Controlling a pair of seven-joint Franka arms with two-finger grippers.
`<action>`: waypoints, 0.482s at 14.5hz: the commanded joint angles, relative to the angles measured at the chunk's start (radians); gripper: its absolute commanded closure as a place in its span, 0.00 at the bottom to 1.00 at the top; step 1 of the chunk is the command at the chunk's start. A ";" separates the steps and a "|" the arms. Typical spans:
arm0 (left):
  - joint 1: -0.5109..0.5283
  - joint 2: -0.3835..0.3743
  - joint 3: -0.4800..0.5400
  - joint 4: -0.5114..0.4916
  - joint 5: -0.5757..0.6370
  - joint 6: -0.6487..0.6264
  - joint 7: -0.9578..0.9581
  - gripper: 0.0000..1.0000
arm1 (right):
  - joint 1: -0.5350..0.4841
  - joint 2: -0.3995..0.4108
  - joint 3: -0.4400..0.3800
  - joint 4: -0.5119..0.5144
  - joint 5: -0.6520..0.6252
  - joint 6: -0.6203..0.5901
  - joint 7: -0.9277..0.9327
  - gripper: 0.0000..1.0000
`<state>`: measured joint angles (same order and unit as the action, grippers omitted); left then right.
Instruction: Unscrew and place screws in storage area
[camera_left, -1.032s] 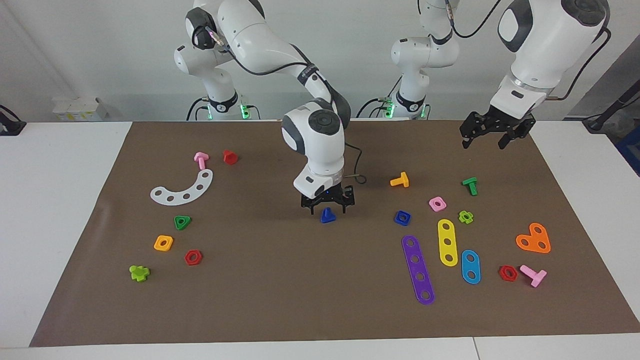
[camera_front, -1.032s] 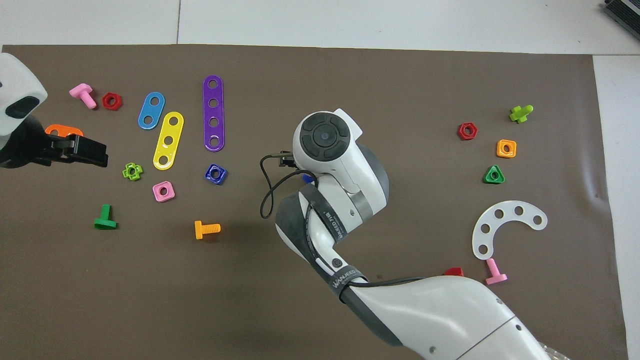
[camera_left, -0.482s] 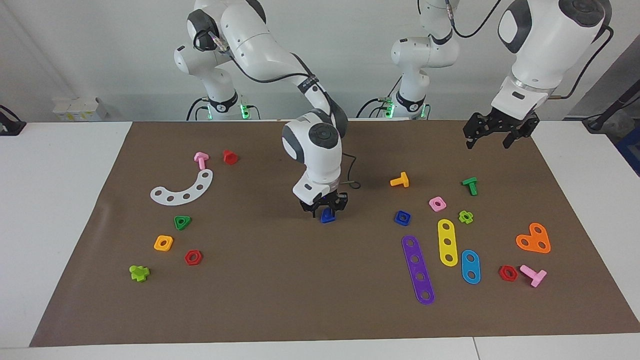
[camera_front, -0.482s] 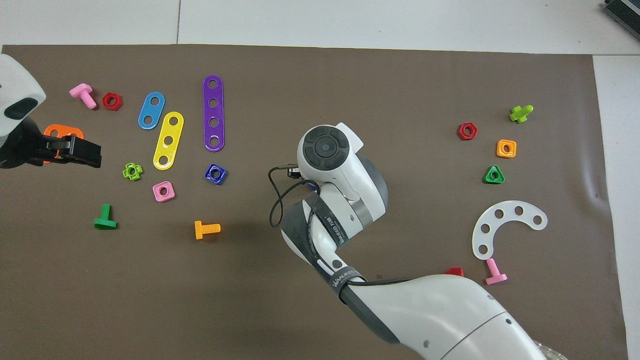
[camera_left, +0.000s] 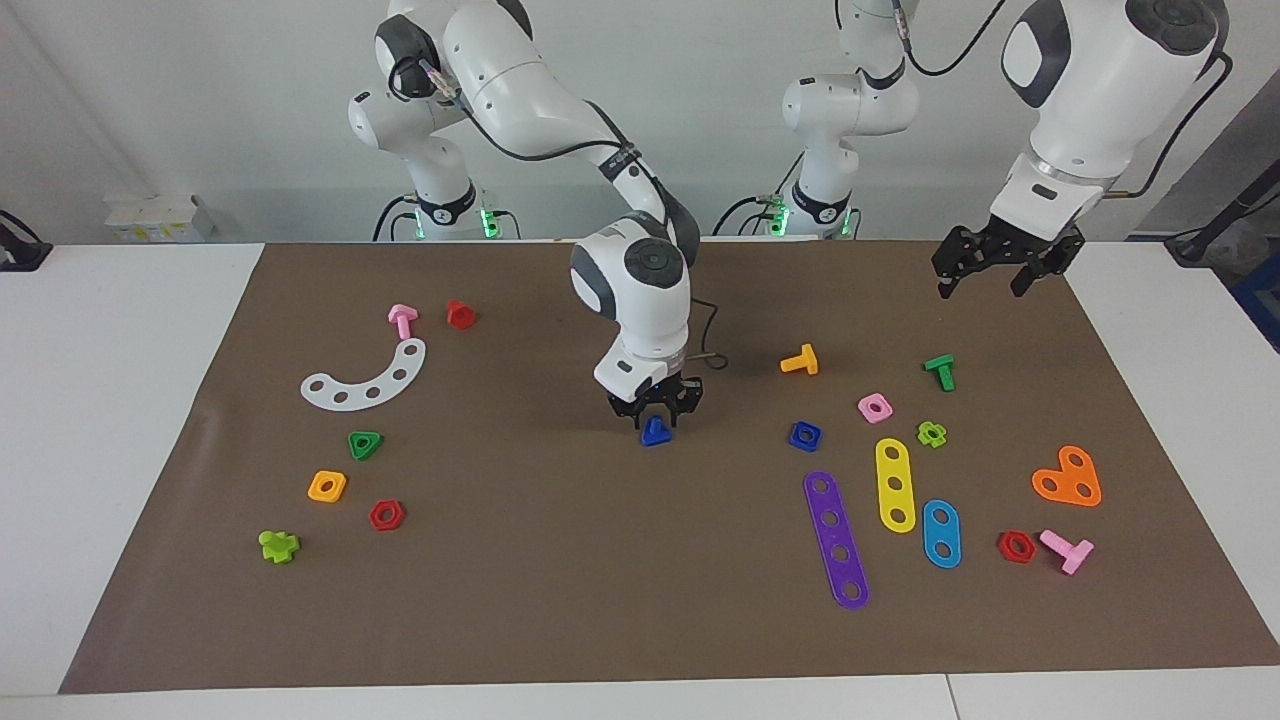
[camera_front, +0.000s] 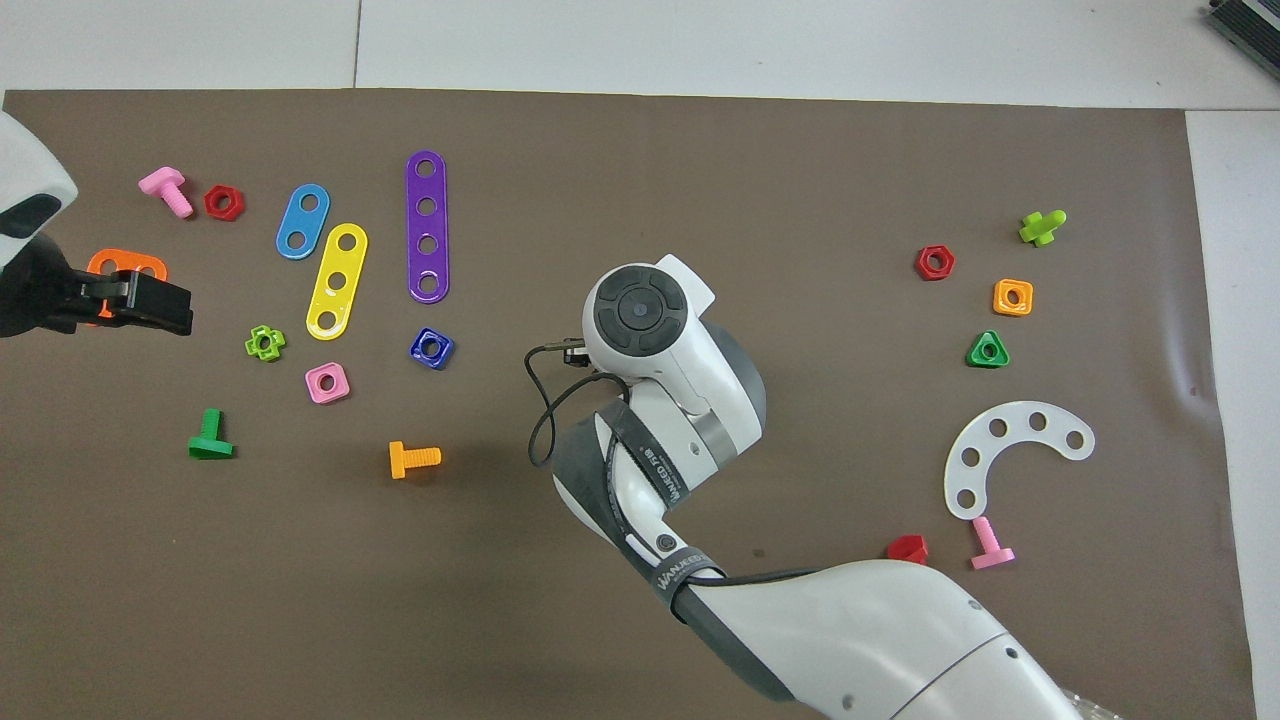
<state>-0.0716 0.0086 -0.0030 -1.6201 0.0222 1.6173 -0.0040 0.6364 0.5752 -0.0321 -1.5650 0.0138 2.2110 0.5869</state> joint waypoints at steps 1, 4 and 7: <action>0.015 -0.030 -0.009 -0.032 0.022 0.010 0.009 0.00 | -0.007 -0.029 0.006 -0.046 0.000 0.056 -0.036 0.42; 0.016 -0.032 -0.008 -0.034 0.022 -0.003 -0.001 0.00 | -0.007 -0.035 0.006 -0.069 -0.002 0.073 -0.038 0.55; 0.018 -0.030 -0.008 -0.034 0.022 0.006 -0.001 0.00 | -0.007 -0.037 0.006 -0.078 -0.003 0.073 -0.039 0.60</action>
<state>-0.0661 0.0086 -0.0030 -1.6206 0.0222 1.6169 -0.0041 0.6360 0.5721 -0.0322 -1.5952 0.0138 2.2580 0.5758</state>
